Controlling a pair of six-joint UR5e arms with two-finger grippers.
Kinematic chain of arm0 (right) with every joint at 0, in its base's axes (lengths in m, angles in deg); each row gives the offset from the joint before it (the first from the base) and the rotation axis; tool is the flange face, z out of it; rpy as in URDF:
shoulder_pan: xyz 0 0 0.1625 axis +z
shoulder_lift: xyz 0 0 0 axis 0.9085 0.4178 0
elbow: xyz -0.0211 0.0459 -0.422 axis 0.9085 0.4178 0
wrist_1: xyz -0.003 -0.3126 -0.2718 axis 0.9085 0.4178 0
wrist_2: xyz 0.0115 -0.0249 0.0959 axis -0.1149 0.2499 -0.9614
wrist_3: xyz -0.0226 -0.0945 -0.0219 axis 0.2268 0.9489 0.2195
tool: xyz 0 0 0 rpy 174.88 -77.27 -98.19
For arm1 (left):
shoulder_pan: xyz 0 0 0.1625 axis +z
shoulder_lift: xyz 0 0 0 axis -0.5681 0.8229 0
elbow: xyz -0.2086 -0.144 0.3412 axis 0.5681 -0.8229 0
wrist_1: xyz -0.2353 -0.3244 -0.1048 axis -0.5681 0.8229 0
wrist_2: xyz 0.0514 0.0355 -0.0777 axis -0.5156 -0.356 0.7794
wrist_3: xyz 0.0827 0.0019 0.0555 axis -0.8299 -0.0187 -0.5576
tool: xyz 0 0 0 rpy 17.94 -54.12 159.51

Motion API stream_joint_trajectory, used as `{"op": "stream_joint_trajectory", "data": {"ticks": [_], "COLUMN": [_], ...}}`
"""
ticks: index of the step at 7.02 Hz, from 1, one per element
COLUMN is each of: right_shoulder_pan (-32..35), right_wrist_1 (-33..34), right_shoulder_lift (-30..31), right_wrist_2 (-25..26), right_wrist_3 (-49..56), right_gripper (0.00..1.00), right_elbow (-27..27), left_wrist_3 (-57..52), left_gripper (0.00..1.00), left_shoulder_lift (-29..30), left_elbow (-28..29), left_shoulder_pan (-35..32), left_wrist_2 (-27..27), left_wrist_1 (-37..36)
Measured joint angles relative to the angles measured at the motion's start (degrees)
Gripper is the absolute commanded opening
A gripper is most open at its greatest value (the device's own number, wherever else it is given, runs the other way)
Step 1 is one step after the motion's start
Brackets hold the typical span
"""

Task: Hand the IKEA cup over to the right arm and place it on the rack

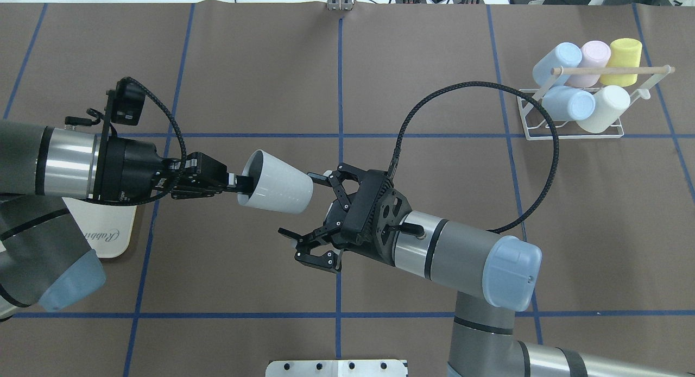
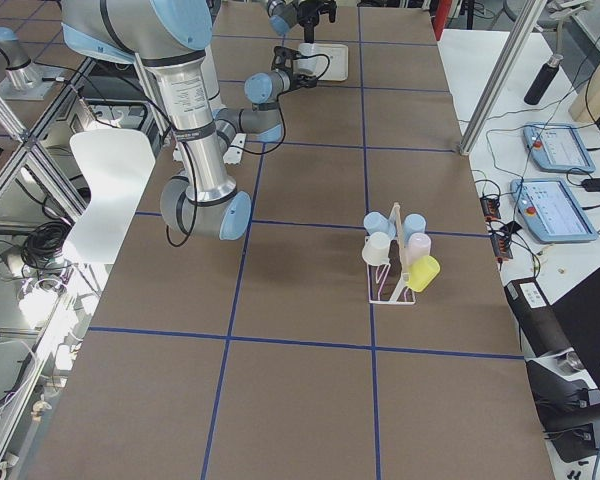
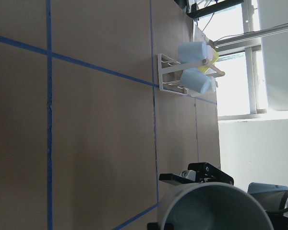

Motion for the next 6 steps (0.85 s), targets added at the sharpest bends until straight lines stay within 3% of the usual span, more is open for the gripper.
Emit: {"op": "stream_joint_trajectory", "data": {"ticks": [5,6], "right_shoulder_pan": [0.0,0.0], "right_wrist_1": [-0.4,-0.4], "right_shoulder_lift": [0.0,0.0], "right_wrist_2": [0.0,0.0], "right_wrist_3": [0.6,0.7], "right_gripper": [0.97,0.89], "right_elbow": [-0.3,-0.3], "left_wrist_3": [0.0,0.0], "left_gripper": [0.00,0.00], "left_shoulder_lift": [0.2,0.2], "left_elbow": [1.0,1.0], "left_shoulder_pan": [1.2,1.3], "left_wrist_2": [0.0,0.0], "left_wrist_1": [0.0,0.0]}}
